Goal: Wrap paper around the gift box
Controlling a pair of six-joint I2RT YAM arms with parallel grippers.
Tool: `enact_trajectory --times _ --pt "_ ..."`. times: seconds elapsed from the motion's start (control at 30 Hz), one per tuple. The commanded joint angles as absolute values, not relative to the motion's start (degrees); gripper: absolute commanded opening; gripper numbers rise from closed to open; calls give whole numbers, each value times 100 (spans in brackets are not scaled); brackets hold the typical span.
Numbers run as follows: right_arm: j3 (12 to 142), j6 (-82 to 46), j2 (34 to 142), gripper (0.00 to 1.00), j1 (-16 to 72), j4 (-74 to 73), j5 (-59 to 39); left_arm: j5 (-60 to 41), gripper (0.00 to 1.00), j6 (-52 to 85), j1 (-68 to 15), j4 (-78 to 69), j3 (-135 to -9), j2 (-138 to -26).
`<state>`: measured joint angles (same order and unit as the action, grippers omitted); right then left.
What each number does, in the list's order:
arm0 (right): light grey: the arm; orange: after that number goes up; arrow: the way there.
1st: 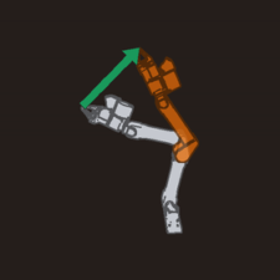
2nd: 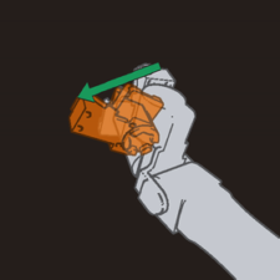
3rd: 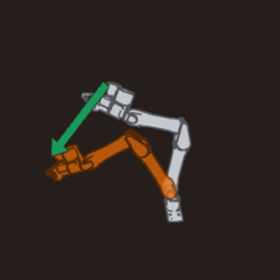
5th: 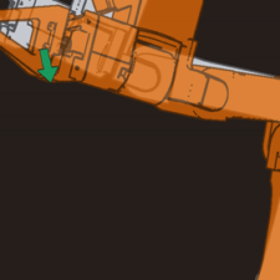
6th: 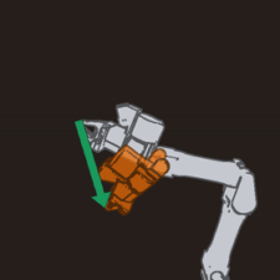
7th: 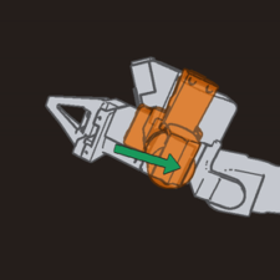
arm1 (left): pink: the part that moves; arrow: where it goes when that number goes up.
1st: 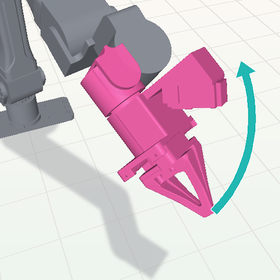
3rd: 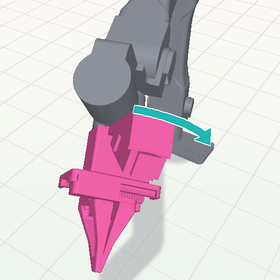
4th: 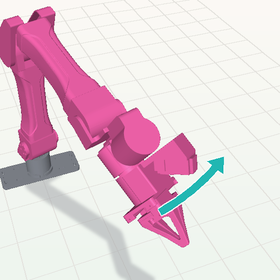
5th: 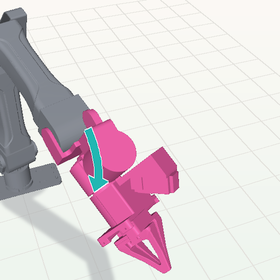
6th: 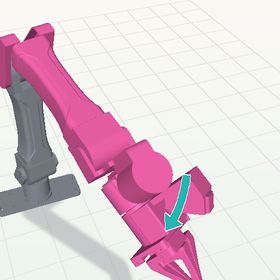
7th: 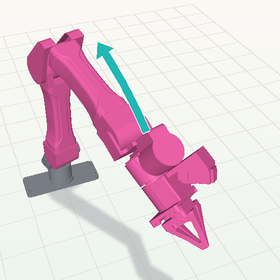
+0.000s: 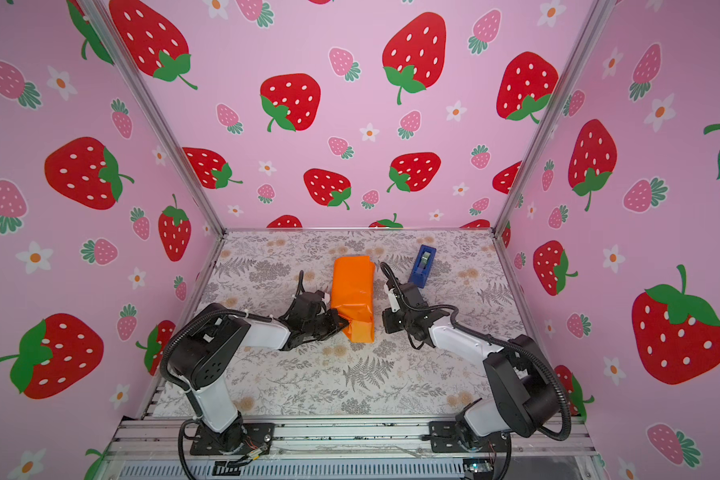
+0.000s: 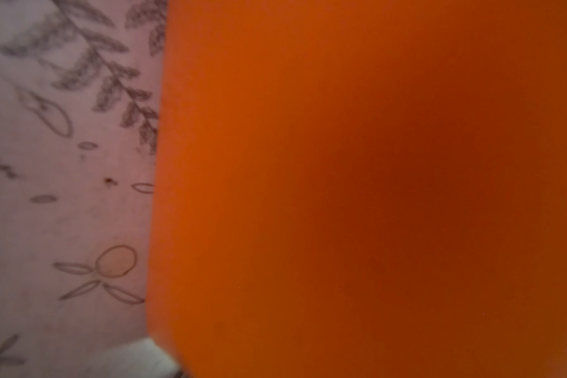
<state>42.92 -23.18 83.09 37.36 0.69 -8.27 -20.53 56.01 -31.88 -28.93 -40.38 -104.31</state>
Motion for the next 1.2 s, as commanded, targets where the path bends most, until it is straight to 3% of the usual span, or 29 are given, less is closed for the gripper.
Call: enact_trajectory --times 0.0,0.17,0.33,0.53,0.7,1.0,1.17 --pt "4674 -2716 8363 24 3758 -281 -1385 -1984 8 5617 -3208 -2847 -4078 -10455" --pt "5515 -2586 8890 25 3795 273 -1393 -1986 9 5595 -3202 -2830 -4009 -10301" --pt "6177 -2308 9400 25 3905 462 -1892 -1911 19 5497 -3206 -2520 -3869 -9726" --pt "7017 -1883 10110 25 3946 1036 -2326 -1641 23 5205 -3192 -1680 -3829 -8850" --pt "7194 -1864 10439 21 3932 1435 -1895 -1574 27 4864 -3108 -721 -4255 -8467" --pt "7260 -1800 10593 14 3937 1805 -1601 -2004 31 4313 -2821 314 -5373 -8702" --pt "7306 -1843 10357 12 3940 1599 -1941 -2541 30 4121 -2791 510 -5944 -9244"
